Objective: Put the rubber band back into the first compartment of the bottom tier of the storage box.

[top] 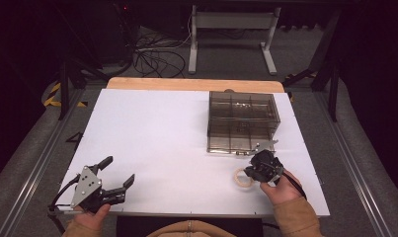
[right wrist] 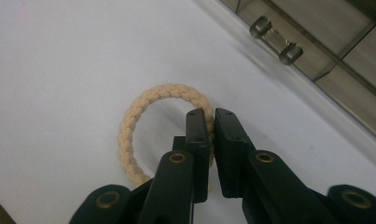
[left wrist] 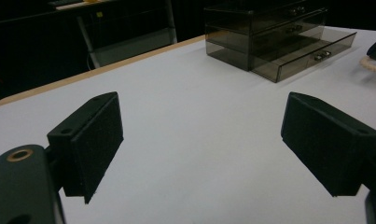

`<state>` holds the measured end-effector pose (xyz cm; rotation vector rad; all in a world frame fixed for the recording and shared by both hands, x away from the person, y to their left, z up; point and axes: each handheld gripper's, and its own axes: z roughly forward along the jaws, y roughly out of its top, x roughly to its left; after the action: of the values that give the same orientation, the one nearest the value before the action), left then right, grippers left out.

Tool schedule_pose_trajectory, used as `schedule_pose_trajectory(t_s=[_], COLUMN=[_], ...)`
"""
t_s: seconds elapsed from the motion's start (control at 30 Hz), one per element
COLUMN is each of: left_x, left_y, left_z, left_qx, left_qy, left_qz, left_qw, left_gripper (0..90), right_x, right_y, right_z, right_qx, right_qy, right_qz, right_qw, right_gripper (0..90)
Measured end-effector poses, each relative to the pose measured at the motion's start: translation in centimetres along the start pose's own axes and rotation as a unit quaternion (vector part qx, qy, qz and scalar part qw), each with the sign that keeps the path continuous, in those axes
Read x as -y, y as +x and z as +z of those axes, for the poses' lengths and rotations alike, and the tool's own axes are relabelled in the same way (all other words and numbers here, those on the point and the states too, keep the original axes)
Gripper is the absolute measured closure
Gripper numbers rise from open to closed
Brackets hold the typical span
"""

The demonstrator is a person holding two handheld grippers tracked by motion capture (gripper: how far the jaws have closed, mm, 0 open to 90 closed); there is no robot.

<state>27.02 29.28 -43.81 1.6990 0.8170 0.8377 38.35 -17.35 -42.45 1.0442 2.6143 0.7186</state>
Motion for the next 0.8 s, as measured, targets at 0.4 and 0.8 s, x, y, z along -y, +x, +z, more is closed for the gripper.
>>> schedule_pose_trajectory(t_s=[0.4,0.8], left_x=[0.0,0.0], left_y=[0.0,0.0], left_z=[0.0,0.0], left_qx=[-0.001,-0.001], left_qy=[-0.002,-0.003], left_qz=[-0.001,-0.001], left_qw=[1.0,1.0], left_gripper=[13.3,13.3], right_x=[0.2,0.6], right_y=[0.0,0.1], right_z=[-1.9,-3.2], right_qx=[-0.003,0.002], right_qy=[-0.091,-0.161], right_qz=[-0.006,-0.015], right_qw=[0.9959,0.9869], right_gripper=[85.0,84.9])
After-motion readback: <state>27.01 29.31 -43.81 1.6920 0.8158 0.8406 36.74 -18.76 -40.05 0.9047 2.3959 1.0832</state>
